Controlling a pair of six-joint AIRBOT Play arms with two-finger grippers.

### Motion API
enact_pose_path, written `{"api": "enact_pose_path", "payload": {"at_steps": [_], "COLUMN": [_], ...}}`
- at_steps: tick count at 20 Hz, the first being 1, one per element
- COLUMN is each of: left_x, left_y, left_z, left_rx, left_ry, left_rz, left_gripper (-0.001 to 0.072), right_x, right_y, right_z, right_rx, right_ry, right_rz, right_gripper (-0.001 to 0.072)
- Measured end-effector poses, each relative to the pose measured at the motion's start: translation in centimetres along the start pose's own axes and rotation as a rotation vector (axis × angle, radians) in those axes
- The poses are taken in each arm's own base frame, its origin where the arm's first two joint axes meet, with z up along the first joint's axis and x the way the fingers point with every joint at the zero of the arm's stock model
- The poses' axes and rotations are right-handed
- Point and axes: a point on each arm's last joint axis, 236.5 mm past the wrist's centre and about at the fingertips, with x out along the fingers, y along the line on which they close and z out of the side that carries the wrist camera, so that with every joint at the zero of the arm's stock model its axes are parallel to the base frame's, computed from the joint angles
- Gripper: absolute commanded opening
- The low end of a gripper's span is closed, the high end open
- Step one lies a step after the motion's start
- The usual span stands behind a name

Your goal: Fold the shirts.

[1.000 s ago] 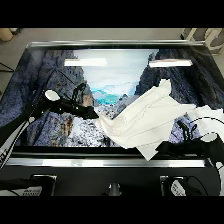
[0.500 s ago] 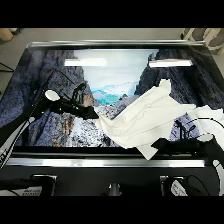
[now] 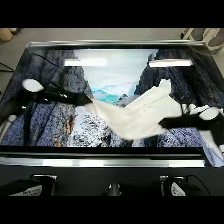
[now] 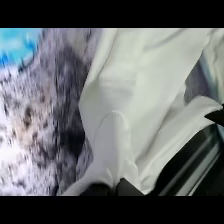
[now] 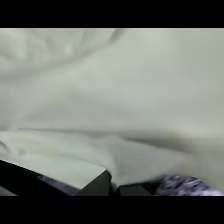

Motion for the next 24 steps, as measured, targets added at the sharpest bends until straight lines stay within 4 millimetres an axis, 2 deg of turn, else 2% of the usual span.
{"api": "enact_pose_path", "payload": {"at_steps": [2,3,4,5,6,7,8,9,11,13,15,17,18,20,22,24], "left_x": [-7.5,-12.8,-18.2,-24.2,-29.5,-34.6,-38.7,-42.3,-46.9,-49.3,-50.2,-49.3,-48.1,-44.6,-39.4,-33.8], "left_y": [-4.3,-7.4,-10.8,-14.8,-18.6,-22.6,-25.7,-28.6,-32.5,-34.3,-34.7,-33.5,-32.1,-28.1,-21.3,-13.6], "left_z": [6.8,10.2,12.5,14.0,14.2,13.4,12.1,10.3,7.0,4.9,4.1,4.6,5.3,7.2,9.4,10.5], "left_rx": [0.126,0.202,0.276,0.352,0.419,0.483,0.532,0.577,0.655,0.714,0.757,0.779,0.780,0.754,0.668,0.558], "left_ry": [-0.268,-0.439,-0.606,-0.785,-0.942,-1.092,-1.213,-1.324,-1.467,-1.546,-1.573,-1.537,-1.487,-1.355,-1.170,-0.999], "left_rz": [0.025,0.041,0.054,0.065,0.067,0.063,0.055,0.045,0.040,0.072,0.126,0.205,0.251,0.339,0.424,0.483], "left_gripper": [0.0028,0.0028,0.0028,0.0028,0.0028,0.0028,0.0028,0.0028,0.0028,0.0028,0.0028,0.0028,0.0028,0.0028,0.0028,0.0029], "right_x": [-8.7,-14.8,-20.9,-27.9,-33.9,-39.6,-43.5,-46.5,-49.6,-50.2,-49.1,-46.2,-43.8,-38.0,-30.3,-22.9], "right_y": [0.1,0.8,2.3,4.8,7.3,10.0,12.3,14.3,17.0,18.0,17.8,16.4,15.1,12.0,7.8,3.6], "right_z": [8.1,12.2,15.3,17.8,18.9,19.0,18.5,17.9,16.6,16.1,16.2,16.9,17.4,18.2,18.5,18.3], "right_rx": [-0.196,-0.288,-0.361,-0.434,-0.484,-0.527,-0.550,-0.563,-0.575,-0.577,-0.573,-0.558,-0.545,-0.508,-0.441,-0.364], "right_ry": [-0.211,-0.359,-0.509,-0.683,-0.837,-0.981,-1.087,-1.177,-1.272,-1.285,-1.242,-1.136,-1.050,-0.854,-0.625,-0.435], "right_rz": [-0.174,-0.291,-0.395,-0.496,-0.575,-0.648,-0.686,-0.701,-0.696,-0.673,-0.648,-0.609,-0.579,-0.504,-0.407,-0.320], "right_gripper": [0.0016,0.0016,0.0016,0.0015,0.0015,0.0016,0.0016,0.0016,0.0016,0.0016,0.0016,0.0016,0.0016,0.0016,0.0016,0.0016]}}
